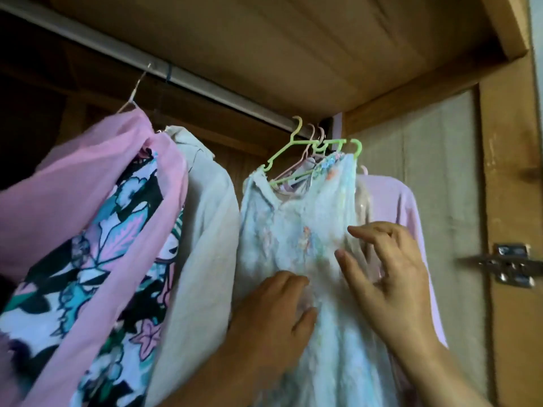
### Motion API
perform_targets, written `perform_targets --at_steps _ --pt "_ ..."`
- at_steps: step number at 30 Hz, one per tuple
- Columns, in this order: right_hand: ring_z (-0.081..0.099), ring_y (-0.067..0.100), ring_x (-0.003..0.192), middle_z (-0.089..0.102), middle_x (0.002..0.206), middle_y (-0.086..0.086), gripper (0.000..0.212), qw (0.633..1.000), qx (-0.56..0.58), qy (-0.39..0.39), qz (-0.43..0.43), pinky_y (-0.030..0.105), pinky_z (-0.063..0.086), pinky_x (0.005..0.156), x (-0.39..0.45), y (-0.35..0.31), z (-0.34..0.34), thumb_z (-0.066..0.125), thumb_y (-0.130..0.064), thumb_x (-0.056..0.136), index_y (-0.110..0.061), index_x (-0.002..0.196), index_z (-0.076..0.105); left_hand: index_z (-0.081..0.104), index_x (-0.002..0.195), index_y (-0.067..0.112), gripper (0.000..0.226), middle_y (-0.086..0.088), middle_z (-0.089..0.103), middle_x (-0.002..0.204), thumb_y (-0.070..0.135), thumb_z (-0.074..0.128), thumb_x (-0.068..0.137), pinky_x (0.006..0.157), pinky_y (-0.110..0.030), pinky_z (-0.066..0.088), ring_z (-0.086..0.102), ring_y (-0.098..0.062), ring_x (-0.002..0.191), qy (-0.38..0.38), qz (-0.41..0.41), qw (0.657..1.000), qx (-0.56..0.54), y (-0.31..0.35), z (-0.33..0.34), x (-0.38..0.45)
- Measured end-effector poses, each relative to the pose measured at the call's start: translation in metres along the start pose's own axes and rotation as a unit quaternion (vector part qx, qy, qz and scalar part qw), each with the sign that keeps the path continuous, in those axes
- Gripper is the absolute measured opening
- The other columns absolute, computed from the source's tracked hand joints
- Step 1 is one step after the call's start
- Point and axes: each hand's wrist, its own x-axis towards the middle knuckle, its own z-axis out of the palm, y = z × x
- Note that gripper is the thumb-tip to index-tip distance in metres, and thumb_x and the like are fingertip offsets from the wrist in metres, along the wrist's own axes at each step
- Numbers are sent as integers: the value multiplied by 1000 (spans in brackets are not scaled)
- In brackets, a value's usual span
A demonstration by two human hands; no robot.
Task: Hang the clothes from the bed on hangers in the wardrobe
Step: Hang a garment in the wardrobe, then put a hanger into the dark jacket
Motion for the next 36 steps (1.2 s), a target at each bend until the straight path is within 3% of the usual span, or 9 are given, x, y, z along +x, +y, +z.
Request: perform_targets --at_steps 5,9,14,18,22,28,32,34,36 --pt "57 12 96 57 98 -1 25 994 56 -42 89 21 42 80 -96 -37 -46 60 -31 83 -13 99 68 57 107 26 31 9 63 104 40 53 80 78 -21 46 59 -8 92 1 27 998 -64 37 10 -78" --pt "58 5 88 61 91 -5 23 975 56 -86 197 15 42 78 -163 -51 -92 59 -37 81 -19 92 69 61 104 27 27 12 64 101 42 53 82 75 -21 48 61 -8 89 -40 -27 995 -88 70 19 -143" --pt "55 -5 77 61 81 -14 25 921 35 -210 326 1 37 67 -247 -74 -164 57 -44 78 -24 89 68 67 98 30 32 16 68 87 50 49 81 62 -16 46 60 -1 67 -169 -135 969 -116 123 28 -226" --pt "56 -2 74 58 73 -21 27 869 32 -298 394 7 41 64 -293 -99 -234 58 -47 77 -29 96 66 70 102 30 30 18 66 86 50 55 85 63 -8 42 56 -3 67 -256 -199 936 -139 184 31 -281" --pt "58 2 76 56 71 -27 28 819 22 -361 445 12 47 67 -317 -125 -299 59 -43 77 -34 102 65 66 106 36 21 24 60 80 43 57 88 65 -2 37 55 3 70 -334 -191 906 -173 242 34 -314" --pt "58 5 81 65 79 -13 50 780 -89 -337 519 18 46 73 -341 -161 -403 43 -60 72 -32 109 63 69 98 37 17 36 54 70 45 63 84 66 -2 42 53 18 83 -440 -115 844 -283 312 55 -342" --pt "55 4 85 63 83 -13 50 741 -207 -287 571 16 44 76 -357 -197 -460 42 -58 74 -31 112 62 51 98 60 33 37 58 86 62 47 66 56 -2 41 56 14 65 -465 -62 813 -345 360 58 -345" --pt "55 5 87 63 88 -12 54 709 -292 -252 590 22 45 79 -364 -225 -487 39 -58 74 -30 114 61 50 89 69 26 41 56 85 59 54 65 58 0 40 55 16 63 -494 -10 782 -378 389 56 -346" --pt "56 7 90 63 91 -10 55 667 -362 -214 615 23 45 81 -368 -259 -514 39 -56 73 -28 114 63 50 79 73 40 41 56 80 43 74 68 65 -2 42 56 13 65 -527 53 743 -410 418 53 -352"
